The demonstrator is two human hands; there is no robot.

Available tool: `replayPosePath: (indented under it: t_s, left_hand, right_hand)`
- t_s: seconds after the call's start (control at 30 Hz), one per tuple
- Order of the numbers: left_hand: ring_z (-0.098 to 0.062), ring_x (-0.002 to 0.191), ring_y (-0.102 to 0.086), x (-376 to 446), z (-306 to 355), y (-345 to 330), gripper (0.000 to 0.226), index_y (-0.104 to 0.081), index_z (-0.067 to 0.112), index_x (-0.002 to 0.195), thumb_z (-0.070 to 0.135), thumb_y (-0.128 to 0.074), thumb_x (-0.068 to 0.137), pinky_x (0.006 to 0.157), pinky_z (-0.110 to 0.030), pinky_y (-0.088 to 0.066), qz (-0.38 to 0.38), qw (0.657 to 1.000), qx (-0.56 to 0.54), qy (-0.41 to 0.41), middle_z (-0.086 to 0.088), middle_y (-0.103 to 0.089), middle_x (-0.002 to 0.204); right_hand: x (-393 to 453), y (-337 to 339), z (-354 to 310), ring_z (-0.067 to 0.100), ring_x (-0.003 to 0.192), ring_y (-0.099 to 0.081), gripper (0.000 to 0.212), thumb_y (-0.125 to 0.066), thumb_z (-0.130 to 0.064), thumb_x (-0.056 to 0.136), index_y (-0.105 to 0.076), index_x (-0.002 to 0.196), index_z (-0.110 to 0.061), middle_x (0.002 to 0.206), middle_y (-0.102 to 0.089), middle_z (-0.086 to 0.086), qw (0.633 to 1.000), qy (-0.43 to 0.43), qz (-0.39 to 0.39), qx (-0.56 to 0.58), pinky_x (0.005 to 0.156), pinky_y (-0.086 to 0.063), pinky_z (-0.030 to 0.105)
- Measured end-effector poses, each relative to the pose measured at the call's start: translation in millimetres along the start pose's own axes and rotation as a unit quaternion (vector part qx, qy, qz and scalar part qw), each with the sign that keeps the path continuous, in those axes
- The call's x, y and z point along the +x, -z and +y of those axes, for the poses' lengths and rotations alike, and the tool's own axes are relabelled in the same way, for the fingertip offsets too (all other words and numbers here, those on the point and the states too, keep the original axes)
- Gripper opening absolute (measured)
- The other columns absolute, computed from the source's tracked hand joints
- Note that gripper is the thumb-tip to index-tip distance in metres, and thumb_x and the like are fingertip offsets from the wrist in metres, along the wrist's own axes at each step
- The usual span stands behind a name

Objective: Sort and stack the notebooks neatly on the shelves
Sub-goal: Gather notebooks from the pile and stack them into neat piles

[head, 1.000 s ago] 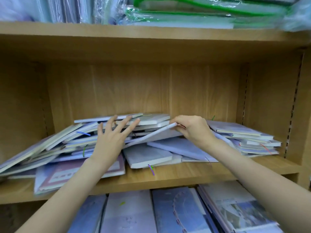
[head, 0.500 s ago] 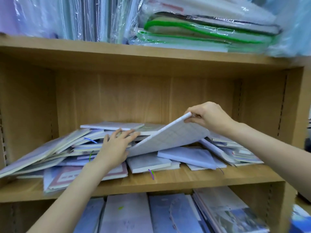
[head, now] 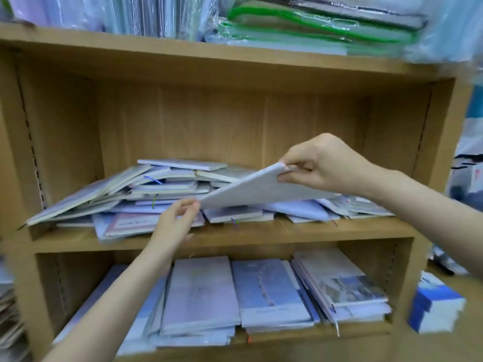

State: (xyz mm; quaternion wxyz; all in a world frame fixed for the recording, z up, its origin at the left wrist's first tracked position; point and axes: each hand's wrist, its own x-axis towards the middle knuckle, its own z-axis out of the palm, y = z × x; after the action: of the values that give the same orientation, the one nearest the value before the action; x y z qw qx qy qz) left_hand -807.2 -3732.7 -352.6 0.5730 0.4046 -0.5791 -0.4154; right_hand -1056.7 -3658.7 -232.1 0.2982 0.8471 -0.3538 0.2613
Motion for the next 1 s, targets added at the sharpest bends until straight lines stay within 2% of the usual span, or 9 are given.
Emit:
replayPosePath:
  t_s: [0.1,0.3,0.47,0.57,0.63,0.73,0.8,0.87,1.0]
  left_hand:
    - [-0.032,0.094,-0.066,-29.9,-6.8,-7.2,0.041,-0.045,0.014,0.128,0.022,-0.058,0.089,0.065,-0.038,-0.059,-0.093,0.950,-0.242,0.174,-0.018,-0.053,0.124]
    - [-0.028,0.093,-0.067,-55.8,-34.2,-41.0,0.098,0.001,0.041,0.146,-0.004,-0.061,0.084,0.066,-0.032,-0.057,-0.104,0.964,-0.175,0.172,-0.010,-0.066,0.109]
    - [-0.027,0.120,-0.050,-62.2,-67.7,-67.4,0.102,0.004,0.042,0.145,-0.004,-0.062,0.084,0.083,-0.051,-0.052,-0.022,0.991,-0.078,0.103,-0.001,-0.040,0.142]
    - [-0.026,0.131,-0.039,-60.6,-82.2,-65.1,0.102,0.002,0.046,0.144,0.000,-0.065,0.083,0.094,-0.059,-0.045,-0.013,0.994,-0.082,0.071,0.003,-0.029,0.150]
    - [-0.020,0.130,-0.040,-74.6,-89.2,-56.0,0.103,0.002,0.048,0.143,0.006,-0.068,0.080,0.089,-0.049,-0.050,-0.039,0.991,-0.111,0.058,0.011,-0.033,0.147]
    - [-0.008,0.125,-0.043,-117.3,-113.5,-36.6,0.099,-0.002,0.056,0.133,0.029,-0.075,0.071,0.080,-0.021,-0.053,-0.103,0.991,-0.065,0.051,0.024,-0.038,0.136]
    - [-0.011,0.125,-0.045,-136.9,-140.4,-23.9,0.100,0.001,0.061,0.129,0.025,-0.074,0.073,0.074,-0.018,-0.051,-0.147,0.983,0.000,0.106,0.013,-0.044,0.136]
    - [-0.018,0.123,-0.049,-140.5,-169.4,-18.1,0.103,0.005,0.058,0.131,0.013,-0.072,0.078,0.071,-0.016,-0.049,-0.182,0.966,0.049,0.175,0.001,-0.054,0.129]
    - [-0.017,0.095,-0.061,-125.0,-188.3,-27.6,0.094,-0.006,0.040,0.145,0.002,-0.066,0.083,0.059,-0.024,-0.048,-0.196,0.934,0.045,0.297,-0.002,-0.062,0.112]
  right_hand:
    - [-45.2,-36.9,-45.1,0.022,0.062,-0.064,0.035,-0.046,-0.038,0.087,-0.070,0.079,-0.015,0.071,-0.063,-0.003,0.998,0.050,-0.027,-0.012,0.043,-0.047,0.033]
    - [-126.4,-91.7,-57.6,0.018,0.094,-0.065,0.049,-0.059,-0.050,0.080,-0.066,0.118,-0.020,0.109,-0.066,0.000,0.973,-0.043,-0.182,0.133,0.069,-0.055,0.034]
    - [-138.3,-113.3,-56.7,0.007,0.119,-0.043,0.055,-0.061,-0.054,0.082,-0.054,0.131,-0.029,0.131,-0.048,-0.009,0.934,-0.115,-0.300,0.155,0.096,-0.040,0.025]
    - [-142.2,-116.0,-39.1,0.018,0.133,-0.029,0.045,-0.057,-0.049,0.086,-0.058,0.125,-0.026,0.144,-0.036,-0.002,0.915,-0.231,-0.273,0.188,0.108,-0.023,0.029]
    - [-149.9,-124.0,-22.4,0.031,0.137,-0.019,0.060,-0.057,-0.049,0.086,-0.041,0.139,-0.026,0.151,-0.020,0.004,0.895,-0.342,-0.242,0.150,0.111,-0.021,0.039]
    - [-168.1,-146.9,-20.0,0.026,0.133,-0.035,0.087,-0.070,-0.044,0.077,-0.023,0.147,-0.020,0.150,-0.028,0.005,0.779,-0.475,-0.236,0.335,0.105,-0.038,0.044]
    - [-186.9,-166.0,-36.7,0.011,0.107,-0.061,0.059,-0.071,-0.021,0.080,-0.046,0.132,-0.014,0.131,-0.055,0.003,0.665,-0.502,-0.223,0.506,0.088,-0.053,0.031]
    - [-210.0,-186.7,-60.3,0.004,0.079,-0.066,0.027,-0.064,0.001,0.084,-0.061,0.107,-0.012,0.116,-0.064,0.008,0.609,-0.539,-0.234,0.533,0.073,-0.055,0.021]
    - [-250.2,-213.9,-86.9,0.015,0.081,-0.064,0.035,-0.057,0.010,0.084,-0.058,0.118,-0.002,0.101,-0.067,0.008,0.508,-0.642,-0.190,0.542,0.069,-0.053,0.023]
